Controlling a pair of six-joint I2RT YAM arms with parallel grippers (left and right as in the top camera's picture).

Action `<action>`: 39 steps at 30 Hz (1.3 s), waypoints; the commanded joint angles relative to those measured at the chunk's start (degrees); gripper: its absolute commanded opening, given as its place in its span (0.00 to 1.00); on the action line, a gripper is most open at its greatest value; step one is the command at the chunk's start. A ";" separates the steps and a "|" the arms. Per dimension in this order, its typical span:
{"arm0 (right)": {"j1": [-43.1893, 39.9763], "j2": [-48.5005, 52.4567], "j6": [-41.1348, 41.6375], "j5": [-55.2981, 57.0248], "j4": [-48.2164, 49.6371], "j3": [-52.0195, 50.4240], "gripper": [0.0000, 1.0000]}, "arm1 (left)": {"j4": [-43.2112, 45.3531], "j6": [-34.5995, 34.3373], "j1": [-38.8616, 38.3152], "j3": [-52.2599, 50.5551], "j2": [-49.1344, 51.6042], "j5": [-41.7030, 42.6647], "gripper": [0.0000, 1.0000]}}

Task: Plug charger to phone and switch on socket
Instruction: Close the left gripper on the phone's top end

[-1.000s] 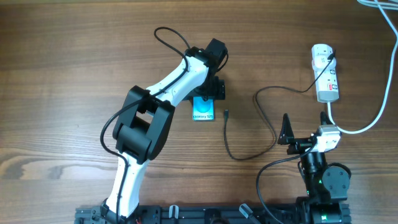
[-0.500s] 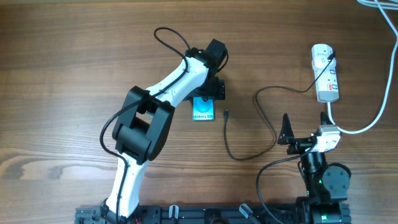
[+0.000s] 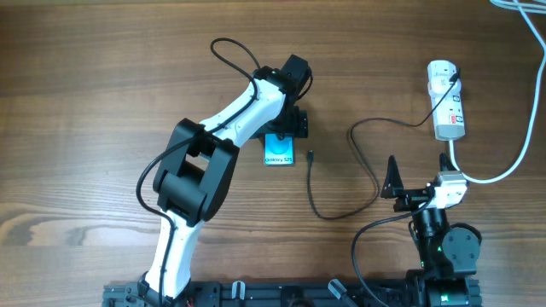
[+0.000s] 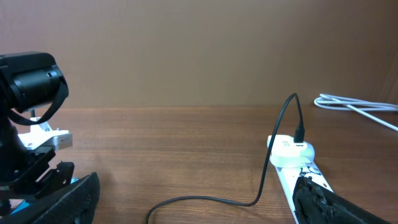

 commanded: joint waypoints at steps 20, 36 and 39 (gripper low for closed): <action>0.33 -0.50 -0.70 0.31 0.20 -0.07 1.00 | 1.07 -1.03 -0.09 -2.97 2.36 1.42 1.00; 0.33 -0.50 -0.70 0.31 0.20 -0.07 1.00 | 0.59 -1.01 -0.09 -2.97 2.36 1.62 0.77; 0.33 -0.50 -0.72 0.31 0.20 -0.07 1.00 | 0.37 -1.01 -0.09 -2.97 2.36 1.62 0.77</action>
